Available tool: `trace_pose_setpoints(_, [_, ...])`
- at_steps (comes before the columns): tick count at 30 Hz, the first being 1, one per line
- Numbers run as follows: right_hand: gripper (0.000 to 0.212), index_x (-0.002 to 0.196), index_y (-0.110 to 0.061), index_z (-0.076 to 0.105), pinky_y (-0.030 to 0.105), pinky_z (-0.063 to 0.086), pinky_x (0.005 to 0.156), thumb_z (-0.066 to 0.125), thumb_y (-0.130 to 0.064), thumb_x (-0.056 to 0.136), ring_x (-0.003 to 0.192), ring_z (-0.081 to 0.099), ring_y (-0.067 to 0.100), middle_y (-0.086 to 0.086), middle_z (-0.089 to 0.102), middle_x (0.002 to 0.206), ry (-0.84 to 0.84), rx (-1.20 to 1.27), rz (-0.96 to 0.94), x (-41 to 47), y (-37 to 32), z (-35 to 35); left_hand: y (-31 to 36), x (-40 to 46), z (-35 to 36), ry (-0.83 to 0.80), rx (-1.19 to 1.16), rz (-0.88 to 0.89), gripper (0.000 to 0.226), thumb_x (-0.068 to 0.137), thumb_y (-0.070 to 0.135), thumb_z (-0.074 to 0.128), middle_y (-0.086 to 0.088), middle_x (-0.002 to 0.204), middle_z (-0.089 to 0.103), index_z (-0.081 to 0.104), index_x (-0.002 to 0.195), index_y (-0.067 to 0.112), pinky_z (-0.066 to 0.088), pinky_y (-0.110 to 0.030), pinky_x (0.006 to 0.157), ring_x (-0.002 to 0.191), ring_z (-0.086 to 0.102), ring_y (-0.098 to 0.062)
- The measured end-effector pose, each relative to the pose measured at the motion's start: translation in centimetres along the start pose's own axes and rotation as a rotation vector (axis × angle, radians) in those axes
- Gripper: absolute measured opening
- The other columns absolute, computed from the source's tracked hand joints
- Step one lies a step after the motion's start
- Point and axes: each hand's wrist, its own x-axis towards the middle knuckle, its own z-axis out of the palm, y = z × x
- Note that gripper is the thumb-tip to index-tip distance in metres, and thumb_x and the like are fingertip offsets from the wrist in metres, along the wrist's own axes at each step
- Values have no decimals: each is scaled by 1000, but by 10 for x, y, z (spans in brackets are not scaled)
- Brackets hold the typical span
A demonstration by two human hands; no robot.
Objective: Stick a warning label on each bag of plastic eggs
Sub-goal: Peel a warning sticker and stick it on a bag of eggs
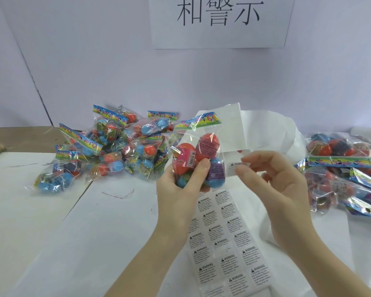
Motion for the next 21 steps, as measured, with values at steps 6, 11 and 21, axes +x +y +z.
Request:
trace_pose_setpoints(6, [28, 76, -47, 66, 12, 33, 62, 73, -21, 67, 67, 51, 0, -22, 66, 76, -21, -91, -18, -1, 0, 3, 0, -2, 2, 5, 15, 86, 12, 74, 19, 71, 5, 66, 70, 65, 82, 13, 49, -13, 54, 60, 65, -5])
trace_pose_setpoints(11, [42, 77, -47, 67, 11, 33, 62, 76, -6, 73, 67, 53, 1, -22, 67, 74, -33, -142, -20, -1, -1, 2, 1, -5, 4, 13, 29, 123, 27, 64, 30, 70, 7, 67, 70, 64, 85, 13, 49, -12, 54, 59, 65, -2])
trace_pose_setpoints(21, [44, 77, -48, 67, 11, 32, 63, 76, -5, 71, 66, 52, 1, -23, 65, 70, -30, -171, -54, -1, -2, 2, 3, -6, 5, 12, 36, 130, 33, 61, 36, 70, 5, 69, 70, 64, 84, 14, 50, -13, 55, 62, 66, -4])
